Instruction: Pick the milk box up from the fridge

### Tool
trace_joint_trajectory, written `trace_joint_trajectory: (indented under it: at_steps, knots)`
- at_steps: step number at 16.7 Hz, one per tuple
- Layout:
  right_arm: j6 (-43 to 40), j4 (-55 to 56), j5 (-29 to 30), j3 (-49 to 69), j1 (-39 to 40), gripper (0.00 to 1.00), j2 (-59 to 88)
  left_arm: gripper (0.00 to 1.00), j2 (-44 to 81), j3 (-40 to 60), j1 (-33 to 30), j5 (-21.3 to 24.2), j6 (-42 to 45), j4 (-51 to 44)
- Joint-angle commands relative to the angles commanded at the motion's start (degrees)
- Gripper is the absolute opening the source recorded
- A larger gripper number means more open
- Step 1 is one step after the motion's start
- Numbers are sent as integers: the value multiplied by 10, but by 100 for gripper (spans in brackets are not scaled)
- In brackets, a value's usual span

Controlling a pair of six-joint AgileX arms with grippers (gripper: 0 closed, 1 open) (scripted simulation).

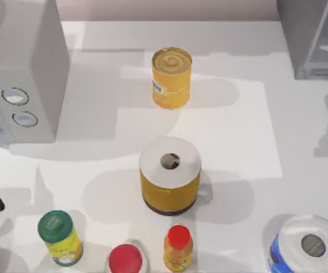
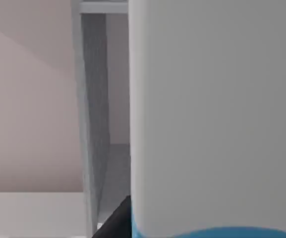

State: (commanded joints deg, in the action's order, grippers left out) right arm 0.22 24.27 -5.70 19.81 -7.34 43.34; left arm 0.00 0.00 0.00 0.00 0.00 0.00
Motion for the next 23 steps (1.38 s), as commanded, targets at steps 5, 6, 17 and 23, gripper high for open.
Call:
trace_joint_trajectory:
  at_steps: [5, 6, 17, 23]
  knots:
    - [0, -150, 34, -124, 42, 0, -276, 100, 0, 0, 0, 0, 0, 0]
    - [0, -174, 39, -143, 50, 0, -317, 100, 0, 0, 0, 0, 0, 0]
    - [-1, -242, 56, -197, 72, 0, -431, 100, 0, 0, 0, 0, 0, 0]
    - [-2, -127, 3, -149, 74, 0, -309, 100, 0, 0, 0, 0, 0, 0]
